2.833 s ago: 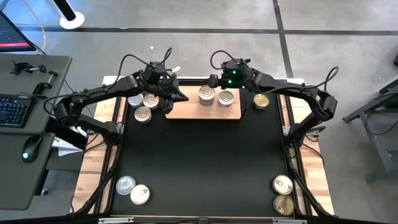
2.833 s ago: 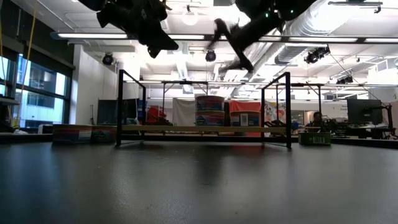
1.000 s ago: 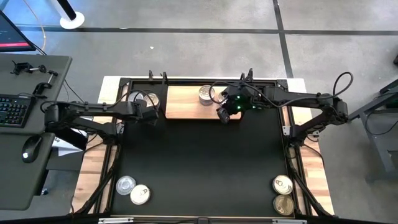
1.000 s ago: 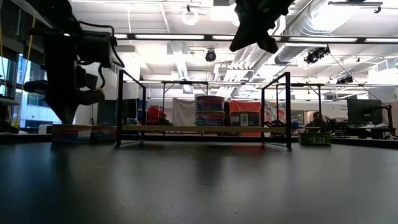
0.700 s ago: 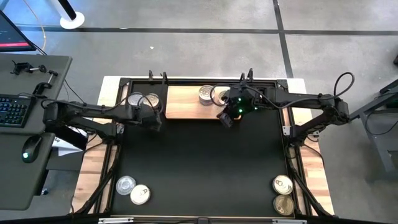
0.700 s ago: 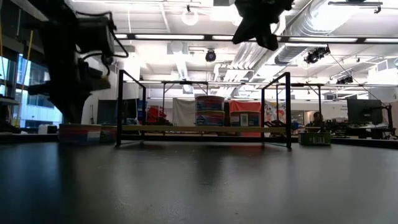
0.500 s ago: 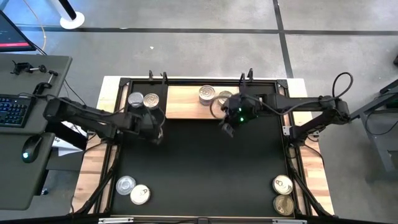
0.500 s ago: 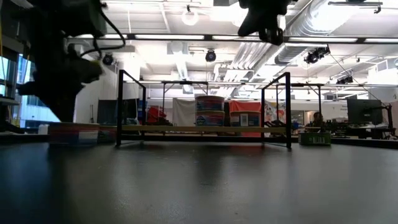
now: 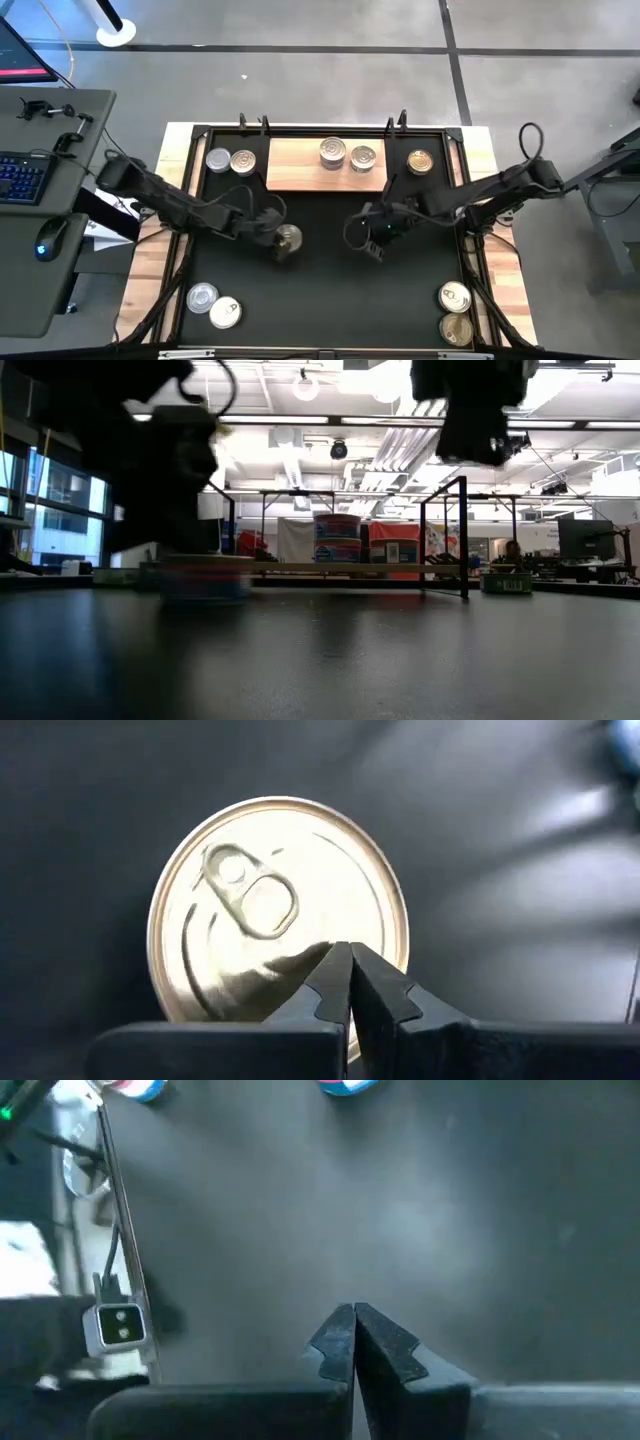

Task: Stack canned seafood by type on shelf
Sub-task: Stack the left blue-pink tuna can on top of the other blue-pink tuna can on the shelf

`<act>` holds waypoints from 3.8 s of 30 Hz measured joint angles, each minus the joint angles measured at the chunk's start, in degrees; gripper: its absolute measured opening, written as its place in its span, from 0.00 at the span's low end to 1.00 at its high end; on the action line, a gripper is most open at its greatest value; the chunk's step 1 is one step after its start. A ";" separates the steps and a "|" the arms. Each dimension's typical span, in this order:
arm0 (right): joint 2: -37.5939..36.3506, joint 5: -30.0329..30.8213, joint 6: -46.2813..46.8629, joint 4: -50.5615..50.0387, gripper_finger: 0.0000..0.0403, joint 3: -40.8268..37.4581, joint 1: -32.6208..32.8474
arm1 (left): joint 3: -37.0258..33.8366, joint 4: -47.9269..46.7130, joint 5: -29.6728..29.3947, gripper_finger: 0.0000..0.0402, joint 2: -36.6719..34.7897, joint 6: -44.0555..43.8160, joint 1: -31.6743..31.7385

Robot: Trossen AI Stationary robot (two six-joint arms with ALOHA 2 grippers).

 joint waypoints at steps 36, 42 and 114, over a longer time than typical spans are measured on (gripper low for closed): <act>26.65 11.76 -11.90 3.07 0.00 10.50 -0.92 | 2.18 16.90 1.52 0.00 5.43 59.31 4.53; 26.37 11.88 -17.47 1.42 0.00 10.44 -2.34 | 3.20 21.75 3.22 0.00 9.46 52.30 4.51; 28.56 19.00 4.75 -8.02 0.52 39.81 -7.18 | 1.93 -16.05 -4.54 0.00 -27.79 55.55 16.41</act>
